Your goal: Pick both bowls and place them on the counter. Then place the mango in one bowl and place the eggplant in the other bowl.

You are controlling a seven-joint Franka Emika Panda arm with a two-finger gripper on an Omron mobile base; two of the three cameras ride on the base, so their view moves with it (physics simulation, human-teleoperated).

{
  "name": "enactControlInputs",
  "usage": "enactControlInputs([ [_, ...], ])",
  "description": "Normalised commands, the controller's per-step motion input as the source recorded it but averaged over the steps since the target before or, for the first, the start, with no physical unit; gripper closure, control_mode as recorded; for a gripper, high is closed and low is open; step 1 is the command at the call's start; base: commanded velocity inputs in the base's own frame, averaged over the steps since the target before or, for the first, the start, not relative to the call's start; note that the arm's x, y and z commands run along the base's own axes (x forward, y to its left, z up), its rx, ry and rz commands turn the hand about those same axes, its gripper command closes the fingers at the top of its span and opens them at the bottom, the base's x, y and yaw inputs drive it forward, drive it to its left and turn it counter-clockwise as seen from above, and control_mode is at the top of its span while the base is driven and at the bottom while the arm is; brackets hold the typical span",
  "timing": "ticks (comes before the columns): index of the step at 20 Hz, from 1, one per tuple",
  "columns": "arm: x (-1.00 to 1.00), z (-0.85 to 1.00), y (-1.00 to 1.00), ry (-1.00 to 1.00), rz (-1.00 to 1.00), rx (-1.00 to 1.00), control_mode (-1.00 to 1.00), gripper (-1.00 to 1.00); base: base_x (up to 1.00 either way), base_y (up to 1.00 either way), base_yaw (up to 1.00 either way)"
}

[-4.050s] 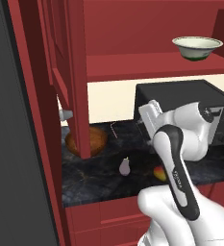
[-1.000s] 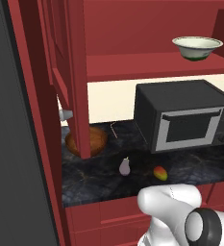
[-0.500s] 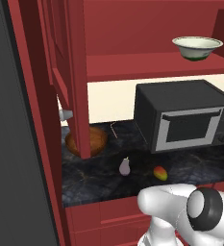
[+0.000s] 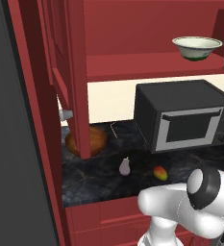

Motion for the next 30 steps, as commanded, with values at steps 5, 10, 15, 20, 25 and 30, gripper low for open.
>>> enactControlInputs([
  [5, 0.55, -0.01, -0.1, 0.0, 0.03, 0.05, -1.0, -1.0, 0.0, 0.0, 0.0],
  [10, 0.51, -0.06, -0.14, 0.03, 0.04, 0.02, -1.0, -1.0, 0.0, 0.0, 0.0],
  [15, 0.49, -0.1, -0.16, 0.03, 0.02, 0.0, -1.0, -1.0, 0.0, 0.0, 0.0],
  [20, 0.42, -0.02, -0.16, 0.0, 0.01, 0.0, -1.0, -1.0, 0.0, 0.0, 0.0],
  [25, 0.45, -0.03, -0.21, 0.01, 0.0, 0.0, -1.0, -1.0, 0.0, 0.0, 0.0],
  [30, 0.42, -0.09, -0.17, 0.05, 0.0, 0.0, -1.0, -1.0, 0.0, 0.0, 0.0],
])
